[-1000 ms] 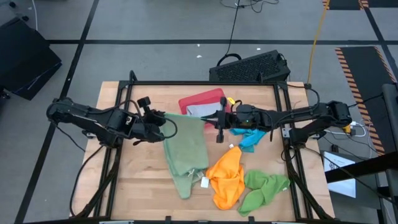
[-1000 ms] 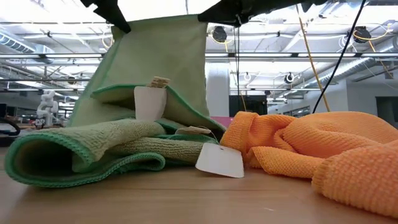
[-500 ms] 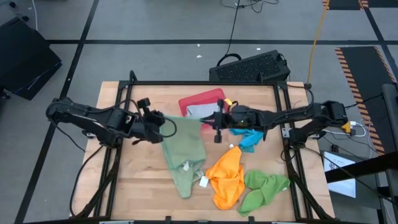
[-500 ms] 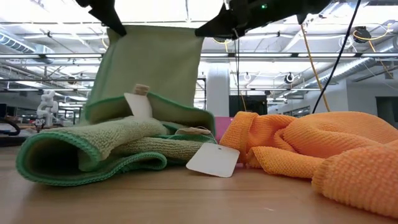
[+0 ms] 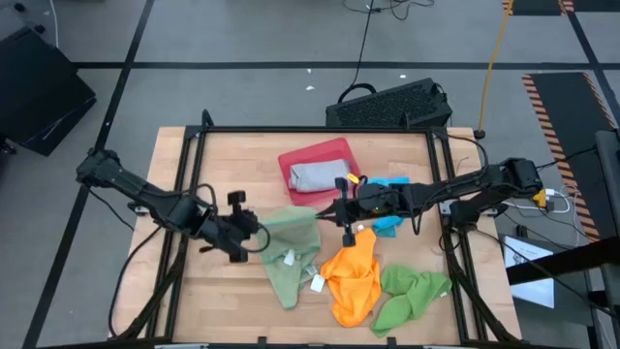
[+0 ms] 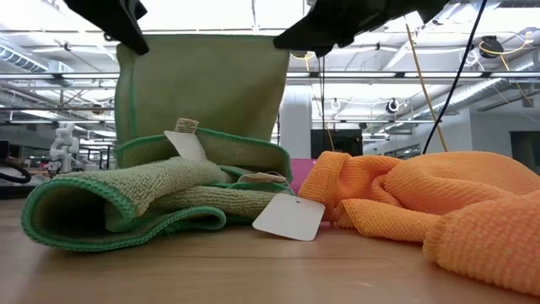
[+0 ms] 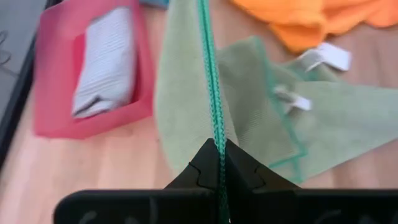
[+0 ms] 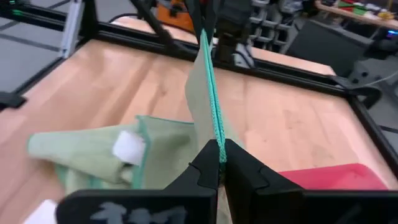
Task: Fold microfiber towels
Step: Fold the light green microfiber cloth
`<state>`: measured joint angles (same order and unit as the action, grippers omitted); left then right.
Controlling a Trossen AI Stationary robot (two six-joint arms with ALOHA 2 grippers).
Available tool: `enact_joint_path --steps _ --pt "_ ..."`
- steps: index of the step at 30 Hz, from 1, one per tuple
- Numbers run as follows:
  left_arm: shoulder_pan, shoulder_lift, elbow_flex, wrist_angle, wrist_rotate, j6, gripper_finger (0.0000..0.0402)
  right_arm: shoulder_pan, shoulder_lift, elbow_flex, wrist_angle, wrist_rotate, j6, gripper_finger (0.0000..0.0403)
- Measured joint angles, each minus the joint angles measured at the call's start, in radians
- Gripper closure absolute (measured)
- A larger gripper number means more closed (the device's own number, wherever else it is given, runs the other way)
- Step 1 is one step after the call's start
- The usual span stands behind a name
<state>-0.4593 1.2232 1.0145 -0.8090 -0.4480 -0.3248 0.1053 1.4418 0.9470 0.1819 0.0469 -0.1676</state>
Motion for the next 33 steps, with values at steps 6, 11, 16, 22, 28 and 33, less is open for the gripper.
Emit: enact_joint_path --steps 6,11,16,22,28,33 --pt "-0.029 0.000 -0.079 0.102 0.002 -0.037 0.0394 0.024 0.028 0.000 -0.014 0.000 0.050 0.0399" --pt "-0.045 0.001 -0.132 0.167 0.013 -0.075 0.0388 0.037 0.079 0.000 -0.018 -0.033 0.082 0.0399" --pt "-0.046 0.001 -0.198 0.269 0.074 -0.089 0.0392 0.040 0.110 0.000 -0.028 -0.052 0.102 0.0399" --pt "-0.046 0.001 -0.251 0.312 0.085 -0.123 0.0386 0.040 0.162 0.001 -0.014 -0.052 0.122 0.0399" --pt "-0.045 -0.003 -0.254 0.295 0.031 -0.031 0.0396 0.031 0.242 0.000 0.111 -0.016 0.049 0.0399" --pt "-0.012 -0.031 -0.222 0.140 -0.063 0.000 0.0386 -0.024 0.223 0.000 0.187 0.109 -0.036 0.0399"
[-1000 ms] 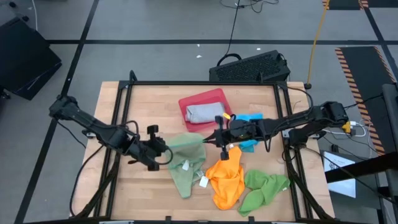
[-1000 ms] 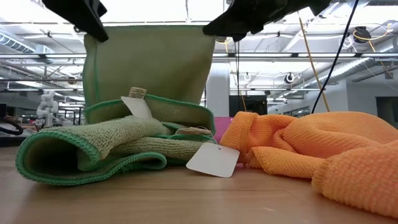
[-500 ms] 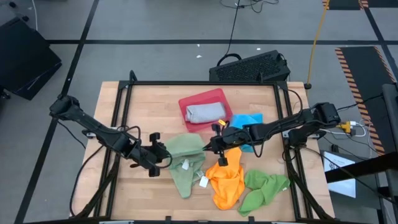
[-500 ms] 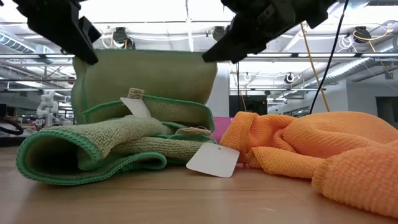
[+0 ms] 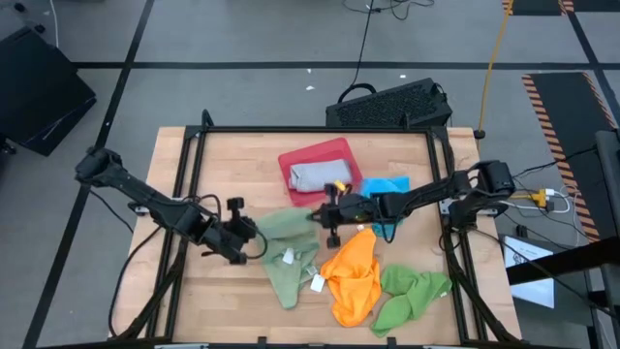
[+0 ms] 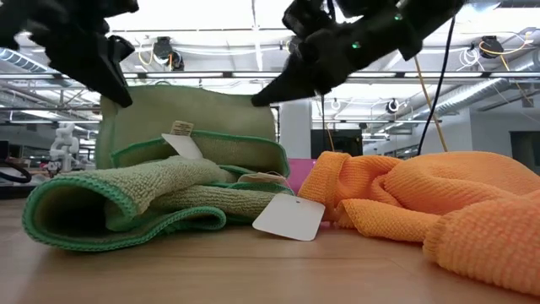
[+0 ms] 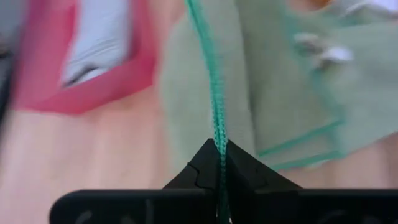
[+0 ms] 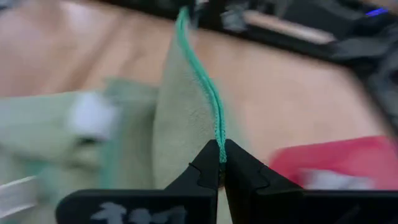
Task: Fold microfiber towels
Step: Fold the light green microfiber cloth
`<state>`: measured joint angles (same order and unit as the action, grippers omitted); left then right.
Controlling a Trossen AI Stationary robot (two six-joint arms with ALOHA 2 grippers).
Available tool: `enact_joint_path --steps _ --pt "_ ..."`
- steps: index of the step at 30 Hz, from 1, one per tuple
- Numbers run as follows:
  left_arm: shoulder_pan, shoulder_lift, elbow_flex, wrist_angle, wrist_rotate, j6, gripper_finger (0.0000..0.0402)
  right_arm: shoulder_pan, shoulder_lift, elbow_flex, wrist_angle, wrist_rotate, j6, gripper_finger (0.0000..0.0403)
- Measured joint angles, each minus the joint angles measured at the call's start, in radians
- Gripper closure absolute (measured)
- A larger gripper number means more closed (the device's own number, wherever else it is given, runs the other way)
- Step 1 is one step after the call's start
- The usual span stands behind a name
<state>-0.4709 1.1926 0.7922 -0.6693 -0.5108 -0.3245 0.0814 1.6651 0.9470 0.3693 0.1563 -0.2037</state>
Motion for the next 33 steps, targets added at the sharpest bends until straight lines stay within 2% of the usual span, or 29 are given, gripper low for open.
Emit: enact_joint_path --steps 4,9,11,16,24,28,33 --pt "0.043 -0.058 0.061 -0.097 -0.096 0.066 0.0396 -0.075 -0.056 0.006 0.080 -0.027 -0.063 0.0399" --pt "0.134 -0.158 0.098 -0.107 -0.272 0.185 0.0386 -0.184 -0.074 0.006 0.179 -0.085 -0.073 0.0399" --pt "0.179 -0.195 0.100 -0.104 -0.282 0.196 0.0389 -0.220 -0.074 0.006 0.196 -0.138 -0.049 0.0399" --pt "0.242 -0.232 0.097 -0.111 -0.137 0.174 0.0392 -0.243 -0.067 0.006 0.135 -0.242 0.013 0.0399" --pt "0.200 -0.171 0.021 -0.065 0.087 0.114 0.0395 -0.179 -0.068 0.006 0.008 -0.265 0.008 0.0399" --pt "0.149 -0.116 -0.022 0.024 0.150 0.084 0.0387 -0.157 -0.068 0.006 -0.068 -0.267 0.007 0.0399" --pt "0.093 -0.048 -0.031 0.083 0.188 0.074 0.0396 -0.122 -0.068 0.006 -0.113 -0.272 0.029 0.0399"
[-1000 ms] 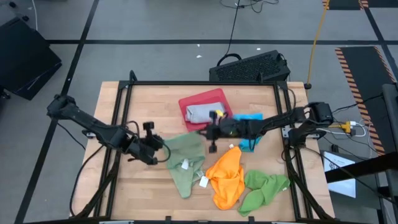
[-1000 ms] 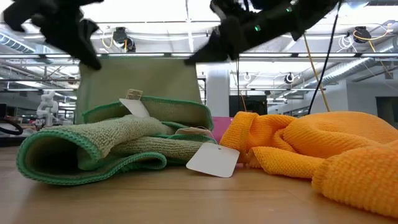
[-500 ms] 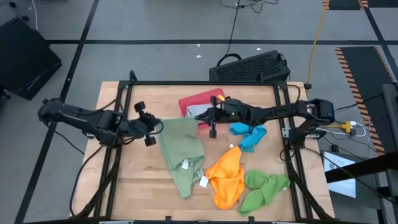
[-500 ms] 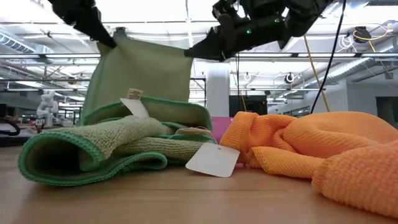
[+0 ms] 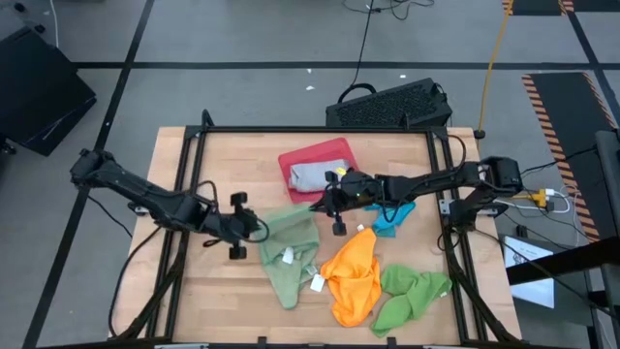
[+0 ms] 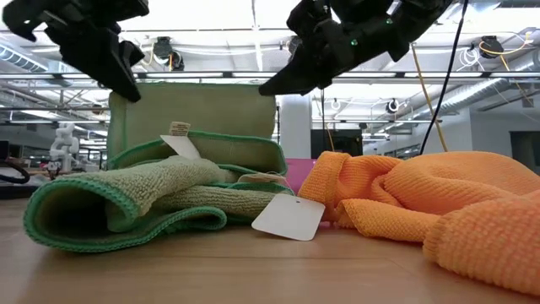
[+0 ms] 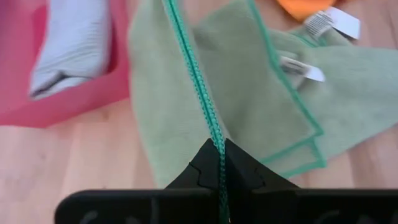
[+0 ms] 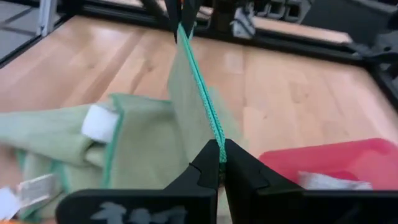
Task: Fold microfiber towels
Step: Fold the light green microfiber cloth
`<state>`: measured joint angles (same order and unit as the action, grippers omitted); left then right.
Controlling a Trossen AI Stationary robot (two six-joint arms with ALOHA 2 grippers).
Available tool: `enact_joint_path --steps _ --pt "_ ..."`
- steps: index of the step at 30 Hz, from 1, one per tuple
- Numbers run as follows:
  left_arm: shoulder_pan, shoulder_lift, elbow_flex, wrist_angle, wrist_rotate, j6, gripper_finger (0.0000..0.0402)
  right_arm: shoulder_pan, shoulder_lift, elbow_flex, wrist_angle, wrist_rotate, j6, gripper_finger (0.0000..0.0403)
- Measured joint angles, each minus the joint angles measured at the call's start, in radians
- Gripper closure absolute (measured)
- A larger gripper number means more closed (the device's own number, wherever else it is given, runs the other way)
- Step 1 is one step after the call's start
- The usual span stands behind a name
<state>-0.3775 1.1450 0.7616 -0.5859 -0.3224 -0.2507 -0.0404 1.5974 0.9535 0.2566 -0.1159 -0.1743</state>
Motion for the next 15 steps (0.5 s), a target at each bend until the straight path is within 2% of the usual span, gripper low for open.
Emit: enact_joint_path --steps 3,10,15 --pt "-0.021 0.026 0.000 0.012 0.008 -0.019 0.0388 0.021 0.006 0.000 -0.006 -0.045 0.011 0.0399" --pt "-0.051 0.046 -0.001 0.015 0.019 -0.062 0.0396 0.067 0.039 -0.001 -0.006 -0.043 0.023 0.0399" --pt "-0.072 0.048 -0.001 0.047 0.014 -0.104 0.0382 0.082 0.067 -0.001 -0.009 -0.044 0.039 0.0399"
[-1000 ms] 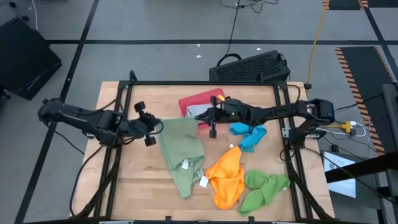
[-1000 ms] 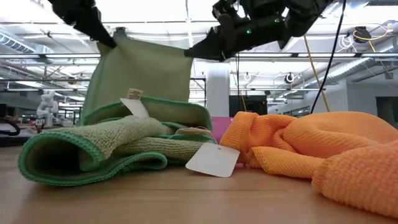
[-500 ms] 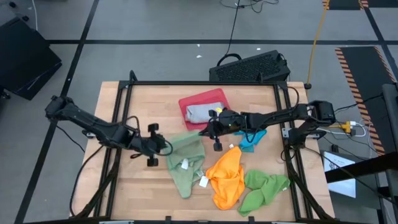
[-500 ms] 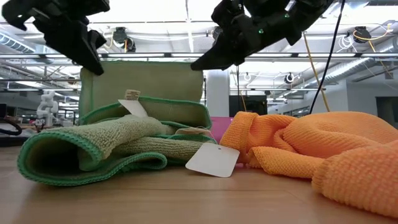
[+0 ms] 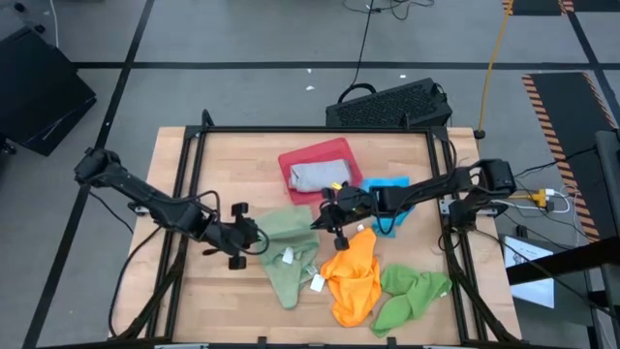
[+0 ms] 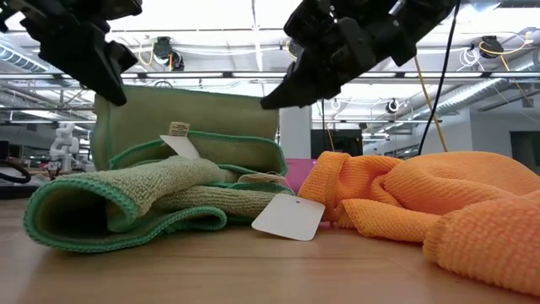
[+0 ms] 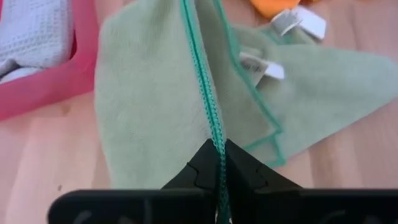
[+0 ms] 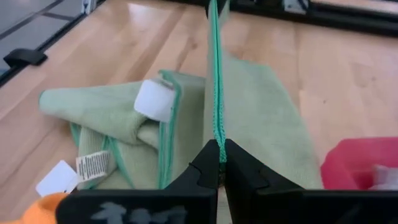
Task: Fold microfiber towels
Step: Fold the light green microfiber cloth, then put the folded light green cloth into the red bin
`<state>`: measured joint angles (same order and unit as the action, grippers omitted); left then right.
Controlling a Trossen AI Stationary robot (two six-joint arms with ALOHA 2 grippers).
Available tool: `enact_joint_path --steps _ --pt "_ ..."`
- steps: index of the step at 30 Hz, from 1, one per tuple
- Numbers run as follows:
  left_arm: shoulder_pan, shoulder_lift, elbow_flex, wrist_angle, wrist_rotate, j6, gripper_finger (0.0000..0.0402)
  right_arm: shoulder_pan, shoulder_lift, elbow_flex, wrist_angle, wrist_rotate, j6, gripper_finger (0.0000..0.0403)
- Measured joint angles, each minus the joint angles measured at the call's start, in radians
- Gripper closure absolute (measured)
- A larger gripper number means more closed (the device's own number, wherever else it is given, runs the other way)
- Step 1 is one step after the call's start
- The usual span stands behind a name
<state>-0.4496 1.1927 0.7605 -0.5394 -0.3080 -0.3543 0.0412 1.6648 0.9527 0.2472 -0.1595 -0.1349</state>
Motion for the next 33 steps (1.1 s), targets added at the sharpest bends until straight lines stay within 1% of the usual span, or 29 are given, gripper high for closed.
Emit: enact_joint_path --steps 4,7,8,11,14,20,24,27,29,31,33 --pt "-0.002 0.039 -0.002 0.039 -0.002 -0.015 0.0386 0.007 0.018 0.000 0.001 0.000 0.000 0.0399" --pt "-0.006 0.076 -0.002 0.071 0.028 -0.017 0.0392 0.007 0.020 -0.001 -0.008 -0.009 0.014 0.0399" --pt "-0.006 0.089 -0.002 0.080 0.042 -0.019 0.0391 0.006 0.020 -0.001 -0.014 -0.028 0.020 0.0399" --pt "-0.010 0.124 -0.002 0.110 0.067 -0.038 0.0377 0.013 0.020 -0.001 -0.042 -0.054 0.028 0.0391" --pt "-0.012 0.156 -0.002 0.132 0.085 -0.048 0.0349 0.025 0.020 -0.001 -0.061 -0.055 0.039 0.0367" --pt "-0.017 0.185 -0.002 0.147 0.120 -0.105 0.0283 0.067 0.020 -0.002 -0.087 -0.055 0.060 0.0293" --pt "-0.047 0.180 -0.001 0.184 0.137 -0.117 0.0254 0.095 0.020 -0.002 -0.124 -0.055 0.071 0.0256" --pt "-0.082 0.166 -0.001 0.212 0.121 -0.120 0.0242 0.116 0.020 -0.003 -0.139 -0.051 0.072 0.0242" --pt "-0.109 0.163 0.000 0.220 0.092 -0.128 0.0237 0.128 0.020 -0.012 -0.137 -0.051 0.072 0.0239" --pt "-0.143 0.162 0.000 0.237 0.032 -0.131 0.0236 0.137 0.020 -0.030 -0.115 -0.037 0.078 0.0239" --pt "-0.182 0.162 0.000 0.253 -0.054 -0.134 0.0236 0.146 0.020 -0.054 -0.063 0.020 0.102 0.0239"
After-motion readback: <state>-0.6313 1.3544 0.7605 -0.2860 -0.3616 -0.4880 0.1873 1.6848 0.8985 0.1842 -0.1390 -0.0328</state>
